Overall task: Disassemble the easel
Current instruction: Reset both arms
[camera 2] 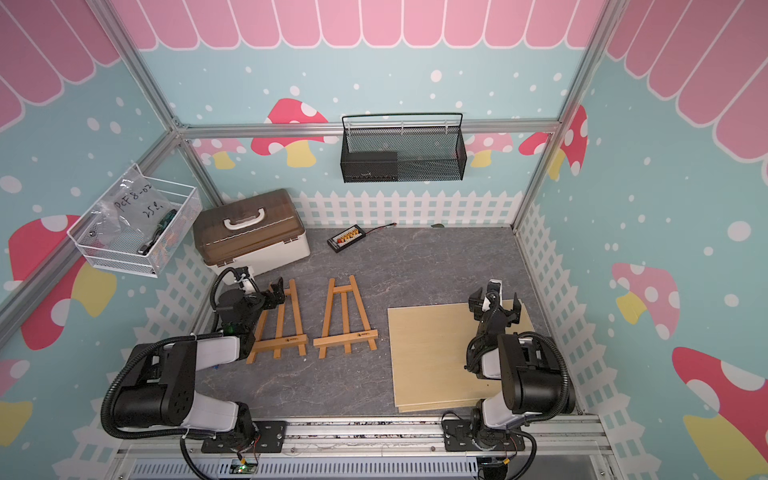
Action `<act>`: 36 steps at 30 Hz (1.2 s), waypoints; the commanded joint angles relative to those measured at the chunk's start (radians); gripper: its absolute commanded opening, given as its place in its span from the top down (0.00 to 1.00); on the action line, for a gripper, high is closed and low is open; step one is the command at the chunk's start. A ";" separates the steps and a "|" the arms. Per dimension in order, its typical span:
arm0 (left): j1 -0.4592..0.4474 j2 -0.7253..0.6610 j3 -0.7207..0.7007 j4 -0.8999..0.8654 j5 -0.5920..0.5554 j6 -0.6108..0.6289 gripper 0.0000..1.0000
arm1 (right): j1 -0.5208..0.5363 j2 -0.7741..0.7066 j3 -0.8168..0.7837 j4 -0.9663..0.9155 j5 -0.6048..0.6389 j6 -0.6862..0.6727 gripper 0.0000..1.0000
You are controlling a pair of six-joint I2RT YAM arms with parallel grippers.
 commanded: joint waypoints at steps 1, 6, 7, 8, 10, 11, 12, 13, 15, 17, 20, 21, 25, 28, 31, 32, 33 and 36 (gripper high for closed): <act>-0.004 0.008 -0.006 0.023 -0.011 0.023 0.01 | 0.001 0.009 0.005 0.019 0.016 -0.004 0.01; -0.004 0.007 -0.008 0.027 -0.010 0.022 0.01 | 0.001 0.006 -0.002 0.025 0.017 -0.005 0.00; -0.003 0.007 -0.009 0.029 -0.010 0.023 0.01 | 0.002 0.006 -0.001 0.026 0.016 -0.004 0.00; -0.004 0.007 -0.009 0.030 -0.011 0.023 0.01 | 0.002 0.006 -0.002 0.027 0.016 -0.005 0.00; -0.004 0.007 -0.009 0.030 -0.010 0.022 0.01 | 0.001 0.006 -0.003 0.028 0.017 -0.005 0.00; -0.004 0.007 -0.011 0.030 -0.010 0.023 0.01 | 0.002 0.004 -0.006 0.031 -0.001 -0.010 0.00; -0.004 0.006 -0.011 0.032 -0.010 0.022 0.01 | 0.001 0.001 -0.014 0.045 -0.035 -0.027 0.00; -0.003 0.006 -0.012 0.032 -0.008 0.023 0.01 | 0.002 -0.001 -0.026 0.064 -0.050 -0.031 0.00; -0.004 0.006 -0.012 0.033 -0.008 0.021 0.01 | 0.001 0.000 -0.028 0.067 -0.053 -0.031 0.00; -0.004 0.006 -0.013 0.035 -0.008 0.022 0.01 | 0.001 0.000 -0.028 0.067 -0.051 -0.030 0.00; -0.004 0.006 -0.014 0.035 -0.007 0.021 0.01 | 0.002 0.008 -0.015 0.055 0.025 0.005 0.00; -0.003 0.006 -0.014 0.036 -0.008 0.022 0.01 | 0.001 0.010 -0.002 0.032 0.087 0.031 0.00; -0.002 0.006 -0.015 0.039 -0.008 0.022 0.01 | 0.001 0.009 0.011 0.003 0.080 0.024 0.00; -0.001 0.006 -0.017 0.039 -0.008 0.021 0.01 | 0.002 0.007 0.010 0.004 0.082 0.023 0.00; -0.001 0.006 -0.017 0.041 -0.007 0.021 0.01 | 0.002 0.007 0.010 0.004 0.082 0.023 0.00; -0.001 0.007 -0.017 0.041 -0.006 0.022 0.01 | 0.001 0.006 0.010 0.005 0.081 0.024 0.00; -0.001 0.006 -0.018 0.044 -0.008 0.021 0.01 | 0.001 0.006 0.010 0.003 0.080 0.021 0.00; -0.002 0.005 -0.028 0.061 -0.008 0.020 0.01 | 0.005 0.010 0.018 -0.008 0.087 0.018 0.00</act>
